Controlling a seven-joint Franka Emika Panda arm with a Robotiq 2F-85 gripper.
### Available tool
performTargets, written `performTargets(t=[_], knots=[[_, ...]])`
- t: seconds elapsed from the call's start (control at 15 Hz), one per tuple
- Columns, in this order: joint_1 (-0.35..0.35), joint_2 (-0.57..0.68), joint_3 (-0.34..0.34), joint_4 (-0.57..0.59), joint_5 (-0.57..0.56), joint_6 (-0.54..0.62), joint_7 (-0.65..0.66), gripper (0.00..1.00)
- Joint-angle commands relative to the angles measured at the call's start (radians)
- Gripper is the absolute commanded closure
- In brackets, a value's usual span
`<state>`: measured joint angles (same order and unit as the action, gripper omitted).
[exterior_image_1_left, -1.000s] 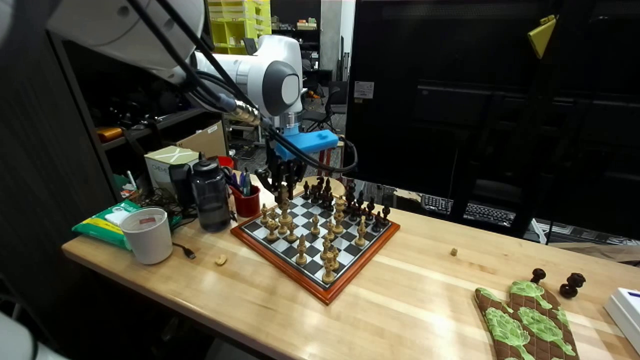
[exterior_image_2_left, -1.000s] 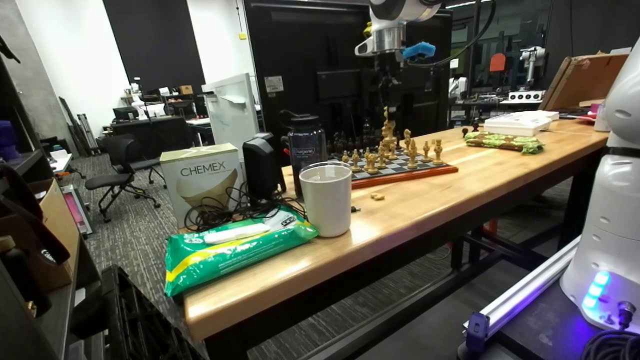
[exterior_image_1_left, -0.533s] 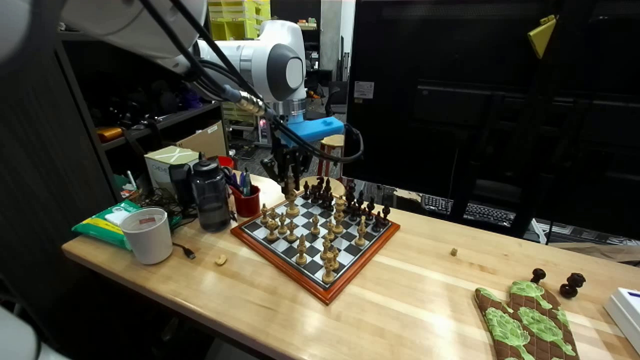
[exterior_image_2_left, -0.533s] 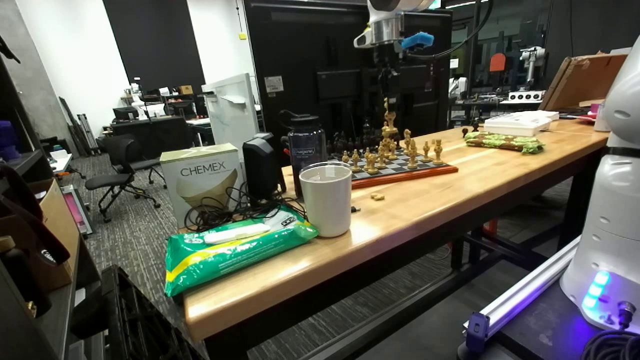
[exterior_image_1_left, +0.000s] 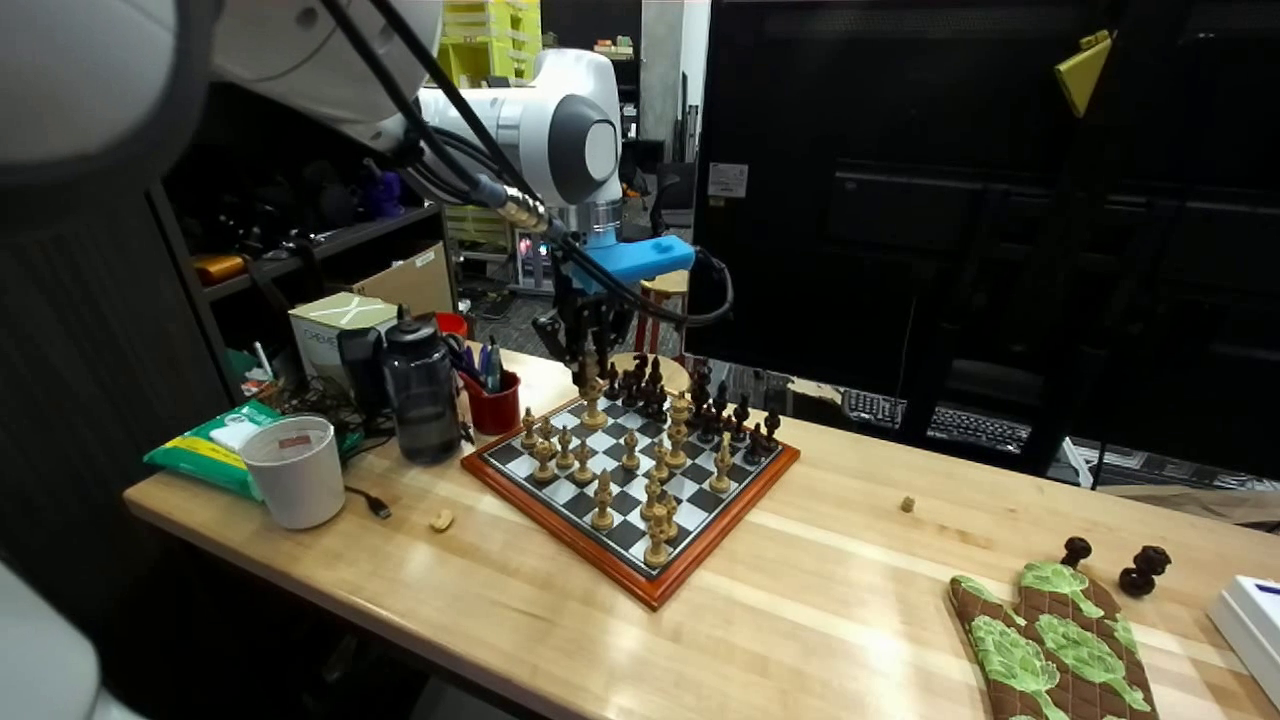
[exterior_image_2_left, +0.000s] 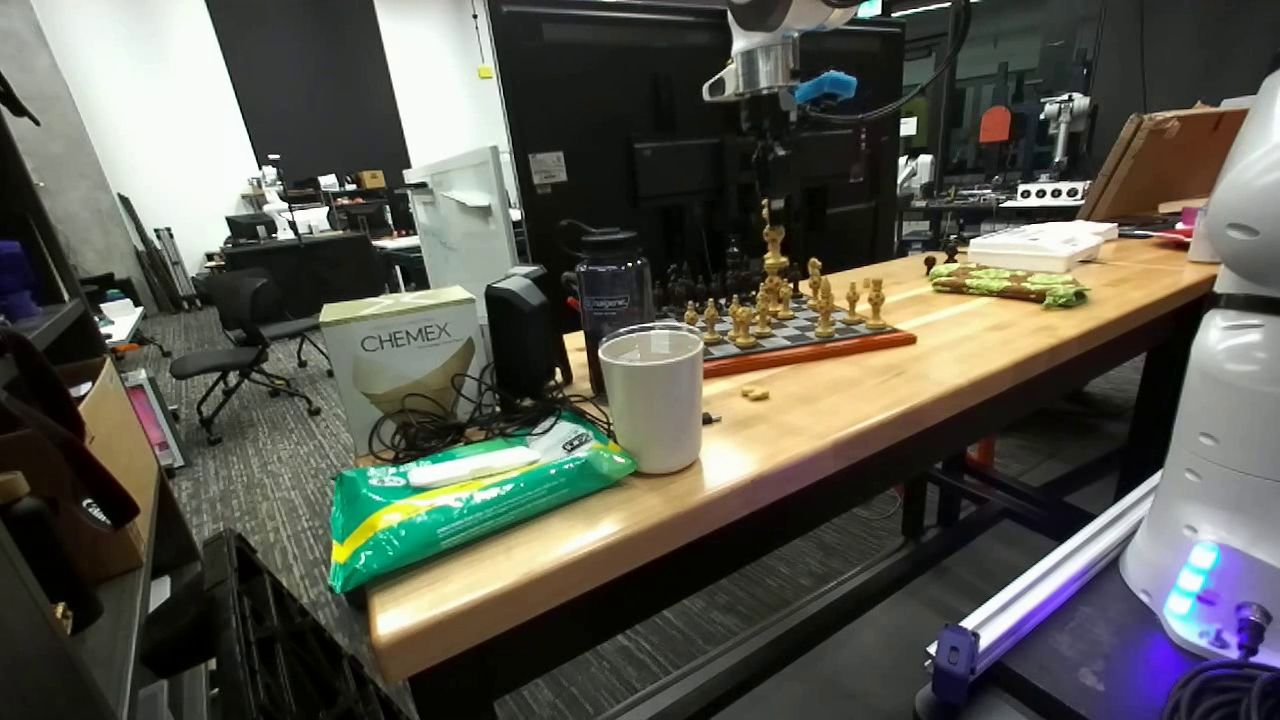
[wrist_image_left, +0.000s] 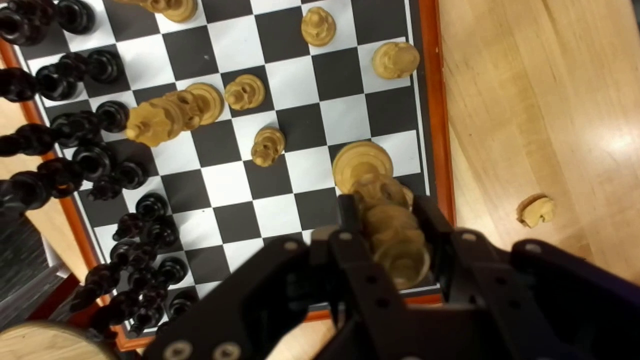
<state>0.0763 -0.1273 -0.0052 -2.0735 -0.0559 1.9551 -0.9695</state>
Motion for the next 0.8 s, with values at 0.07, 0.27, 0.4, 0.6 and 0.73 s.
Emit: performTargets(t=[0.07, 0.27, 0.4, 0.6, 0.73], knots=[[-0.005, 0.035, 0.009, 0.048, 0.004, 0.013, 0.010, 0.92], [-0.005, 0.060, 0.012, 0.072, 0.012, 0.039, 0.006, 0.92], [-0.006, 0.079, 0.015, 0.090, 0.014, 0.050, 0.005, 0.92], [-0.007, 0.110, 0.021, 0.119, 0.009, 0.065, 0.007, 0.92], [-0.008, 0.133, 0.024, 0.140, 0.006, 0.071, 0.008, 0.92]])
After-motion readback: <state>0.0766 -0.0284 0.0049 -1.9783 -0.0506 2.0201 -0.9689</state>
